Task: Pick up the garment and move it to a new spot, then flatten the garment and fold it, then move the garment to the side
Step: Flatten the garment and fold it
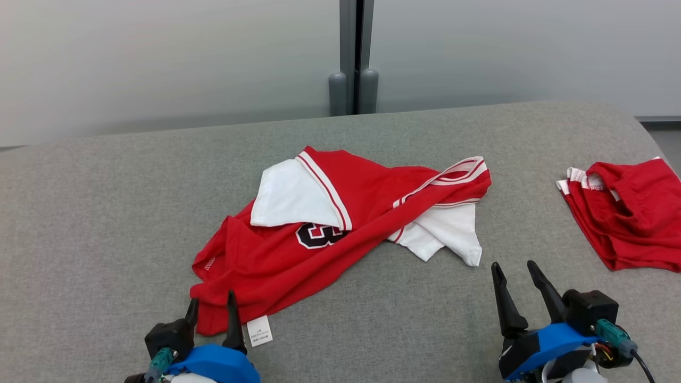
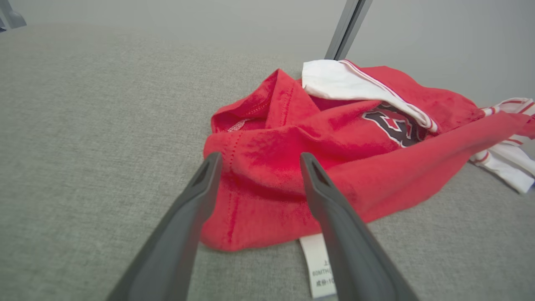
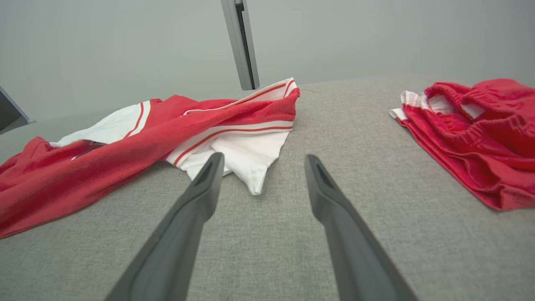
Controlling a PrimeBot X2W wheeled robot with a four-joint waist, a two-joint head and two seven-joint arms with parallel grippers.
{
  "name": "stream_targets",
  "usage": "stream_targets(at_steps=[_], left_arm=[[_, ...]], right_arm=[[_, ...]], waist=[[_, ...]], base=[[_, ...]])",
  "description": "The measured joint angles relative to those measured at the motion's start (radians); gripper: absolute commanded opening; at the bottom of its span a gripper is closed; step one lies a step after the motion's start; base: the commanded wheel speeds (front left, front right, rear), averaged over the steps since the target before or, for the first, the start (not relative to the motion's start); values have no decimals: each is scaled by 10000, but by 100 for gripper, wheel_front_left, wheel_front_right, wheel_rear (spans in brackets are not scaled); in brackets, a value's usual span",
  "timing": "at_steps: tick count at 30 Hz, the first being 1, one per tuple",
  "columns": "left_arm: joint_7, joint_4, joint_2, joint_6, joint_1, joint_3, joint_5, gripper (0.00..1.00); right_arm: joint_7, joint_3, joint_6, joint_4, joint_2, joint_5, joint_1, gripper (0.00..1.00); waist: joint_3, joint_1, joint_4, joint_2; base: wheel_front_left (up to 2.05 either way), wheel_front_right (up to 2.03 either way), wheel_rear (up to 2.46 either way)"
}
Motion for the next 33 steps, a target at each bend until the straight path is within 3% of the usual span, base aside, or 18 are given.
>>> stream_targets(at_steps=[2, 3, 5, 8, 10, 14, 15, 29, 30, 31, 33], left_arm=[[0, 226, 0, 36, -196, -29, -222, 94], [2, 324, 0, 48, -258, -46, -391, 67], [2, 439, 4, 125, -344, -142, -497, 54], [0, 581, 0, 255, -492, -242, -765, 75], [0, 639, 0, 303, -534, -280, -836, 73], [0, 755, 4, 481, -787, -253, -947, 36], [2, 780, 0, 491, -856, -247, -949, 0], [2, 970, -6, 1154, -1802, 696, -435, 0], [2, 1009, -4, 1198, -1845, 740, -360, 60], [0, 1007, -6, 1229, -1850, 809, -309, 100], [0, 909, -12, 1275, -1845, 972, -148, 100]], right_arm=[[0, 4, 0, 10, 0, -10, -27, 100], [0, 15, 0, 17, 2, -12, -37, 100], [0, 17, 0, 35, 0, -12, -91, 100], [0, 31, 0, 58, 2, -12, -209, 100], [0, 29, 0, 59, 0, -12, -229, 100], [0, 27, 0, 52, 2, -8, -322, 100], [0, 21, 0, 46, 0, -8, -376, 100], [0, 190, 0, -69, 0, 82, -855, 100], [0, 203, 0, -94, 2, 96, -854, 100], [2, 209, 0, -150, 4, 121, -854, 100], [0, 209, 0, -276, 0, 140, -851, 100]], waist=[[85, 0, -44, 0], [118, 0, -71, 0], [189, 0, -115, 0], [299, 0, -168, 0], [388, 0, -194, 0], [599, -1, -234, 0], [652, 0, -239, 0], [1271, 0, -549, 1], [1245, 0, -570, 1], [1205, 0, -584, 1], [1070, 0, -581, 1]], base=[[0, 0, 0], [0, 0, 0], [0, 0, 0], [0, 0, 0], [0, 0, 0], [0, 0, 0], [0, 0, 0], [0, 0, 0], [0, 0, 0], [0, 0, 0], [0, 0, 0]])
